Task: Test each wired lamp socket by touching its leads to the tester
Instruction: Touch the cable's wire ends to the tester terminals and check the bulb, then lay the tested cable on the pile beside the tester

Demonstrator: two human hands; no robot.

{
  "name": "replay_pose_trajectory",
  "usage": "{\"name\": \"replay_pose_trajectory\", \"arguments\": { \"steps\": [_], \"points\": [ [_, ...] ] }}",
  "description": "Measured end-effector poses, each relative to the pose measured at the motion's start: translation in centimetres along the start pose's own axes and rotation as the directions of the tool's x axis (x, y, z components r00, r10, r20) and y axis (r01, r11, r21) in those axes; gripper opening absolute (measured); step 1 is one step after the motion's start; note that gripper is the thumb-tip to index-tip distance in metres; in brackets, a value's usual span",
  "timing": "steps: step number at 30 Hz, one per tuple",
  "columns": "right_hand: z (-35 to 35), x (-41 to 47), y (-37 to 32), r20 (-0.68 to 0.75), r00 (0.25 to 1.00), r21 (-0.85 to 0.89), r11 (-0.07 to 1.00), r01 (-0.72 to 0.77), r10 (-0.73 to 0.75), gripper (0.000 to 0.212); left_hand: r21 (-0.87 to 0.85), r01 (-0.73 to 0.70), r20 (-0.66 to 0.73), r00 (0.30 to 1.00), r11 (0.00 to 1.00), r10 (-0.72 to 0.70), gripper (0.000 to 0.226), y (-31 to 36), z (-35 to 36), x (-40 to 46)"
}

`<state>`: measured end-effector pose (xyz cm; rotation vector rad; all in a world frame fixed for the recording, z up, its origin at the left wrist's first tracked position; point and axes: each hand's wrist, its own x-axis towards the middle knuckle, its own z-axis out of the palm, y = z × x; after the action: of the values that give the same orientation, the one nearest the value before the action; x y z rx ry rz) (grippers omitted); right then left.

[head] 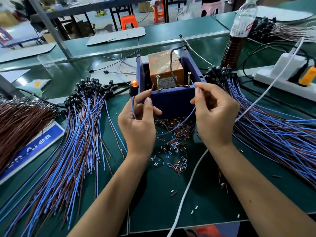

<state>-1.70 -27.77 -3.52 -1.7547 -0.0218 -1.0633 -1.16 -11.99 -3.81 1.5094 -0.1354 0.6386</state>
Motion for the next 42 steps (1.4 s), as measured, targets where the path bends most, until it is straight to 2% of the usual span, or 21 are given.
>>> {"name": "replay_pose_trajectory", "arguments": {
  "steps": [5, 8, 11, 13, 14, 17, 20, 22, 23, 24, 26, 27, 29, 31, 32, 34, 37, 38, 40, 42],
  "points": [
    [-0.6, -0.1, -0.2, -0.044, 0.997, 0.072, 0.996, -0.059, 0.063, 0.013, 0.090, -0.091, 0.001, 0.996, 0.992, 0.091, 0.023, 1.2, 0.6, -0.6],
    [-2.0, 0.0, -0.6, -0.072, 0.996, 0.054, 0.997, -0.054, 0.058, 0.011, 0.097, 0.026, 0.131, 0.991, 0.995, -0.039, 0.018, 2.4, 2.8, -1.0],
    [-4.9, 0.5, -0.6, -0.135, 0.990, -0.008, 0.999, -0.042, 0.041, 0.010, 0.159, 0.182, 0.355, 0.906, 0.970, -0.229, 0.013, 4.0, 6.8, -1.5],
    [-7.7, 1.0, -0.2, -0.208, 0.978, -0.056, 0.998, -0.043, 0.031, 0.010, 0.189, 0.282, 0.509, 0.791, 0.941, -0.339, 0.013, 5.1, 10.2, -2.3],
    [-9.3, 1.3, 0.0, -0.253, 0.967, -0.075, 0.996, -0.050, 0.030, 0.011, 0.223, 0.318, 0.587, 0.711, 0.921, -0.387, 0.014, 5.6, 12.1, -2.9],
    [-14.4, 2.3, 0.8, -0.400, 0.913, -0.096, 0.988, -0.121, 0.074, 0.014, 0.360, 0.425, 0.749, 0.400, 0.831, -0.528, 0.019, 6.9, 17.9, -5.4],
    [-18.8, 3.2, 1.5, -0.497, 0.847, -0.141, 0.945, -0.294, 0.189, 0.012, 0.394, 0.627, 0.791, 0.140, 0.672, -0.595, 0.028, 7.8, 23.0, -7.2],
    [-20.9, 3.9, 1.8, -0.471, 0.843, -0.237, 0.884, -0.404, 0.259, 0.016, 0.363, 0.789, 0.778, 0.036, 0.495, -0.628, 0.034, 7.6, 25.2, -7.4],
    [-22.0, 4.1, 1.9, -0.440, 0.856, -0.331, 0.836, -0.437, 0.273, 0.020, 0.320, 0.857, 0.759, 0.024, 0.405, -0.651, 0.035, 7.2, 26.2, -7.3],
    [-22.7, 4.2, 2.0, -0.400, 0.878, -0.456, 0.773, -0.440, 0.264, 0.026, 0.260, 0.907, 0.733, 0.038, 0.332, -0.679, 0.036, 6.6, 26.8, -7.1],
    [-23.3, 4.4, 1.9, -0.291, 0.926, -0.716, 0.587, -0.377, 0.240, 0.034, 0.117, 0.959, 0.657, 0.119, 0.257, -0.744, 0.038, 5.5, 27.6, -6.3],
    [-23.2, 4.4, 1.7, -0.241, 0.943, -0.799, 0.506, -0.326, 0.229, 0.035, 0.045, 0.967, 0.616, 0.172, 0.252, -0.769, 0.038, 5.1, 27.7, -5.9],
    [-22.4, 4.6, 1.2, -0.118, 0.968, -0.875, 0.438, -0.206, 0.220, 0.033, -0.075, 0.954, 0.536, 0.284, 0.290, -0.795, 0.033, 4.8, 27.8, -5.2],
    [-20.8, 4.8, 1.0, 0.056, 0.956, -0.882, 0.463, -0.088, 0.288, 0.029, -0.205, 0.928, 0.490, 0.373, 0.312, -0.788, 0.029, 5.1, 27.6, -4.7],
    [-19.9, 4.9, 1.0, 0.138, 0.926, -0.866, 0.497, -0.059, 0.350, 0.033, -0.278, 0.915, 0.487, 0.398, 0.293, -0.778, 0.028, 5.3, 27.5, -4.3],
    [-18.6, 5.3, 0.9, 0.247, 0.856, -0.803, 0.590, -0.081, 0.454, 0.045, -0.402, 0.880, 0.493, 0.442, 0.254, -0.749, 0.027, 5.8, 26.8, -3.4],
    [-18.3, 5.3, 0.8, 0.219, 0.857, -0.666, 0.713, -0.219, 0.467, 0.047, -0.492, 0.817, 0.460, 0.537, 0.301, -0.707, 0.020, 6.6, 25.2, -2.0],
    [-18.4, 5.2, 0.7, 0.197, 0.870, -0.630, 0.738, -0.241, 0.452, 0.046, -0.499, 0.794, 0.430, 0.574, 0.346, -0.697, 0.016, 6.7, 24.6, -1.6],
    [-18.7, 5.3, 0.4, 0.178, 0.902, -0.632, 0.749, -0.201, 0.393, 0.045, -0.459, 0.736, 0.345, 0.664, 0.498, -0.664, 0.015, 7.0, 23.4, -1.0],
    [-18.9, 5.5, 0.3, 0.164, 0.929, -0.681, 0.720, -0.136, 0.331, 0.037, -0.319, 0.660, 0.242, 0.750, 0.680, -0.615, 0.019, 6.7, 22.4, -0.8]
  ]
}}
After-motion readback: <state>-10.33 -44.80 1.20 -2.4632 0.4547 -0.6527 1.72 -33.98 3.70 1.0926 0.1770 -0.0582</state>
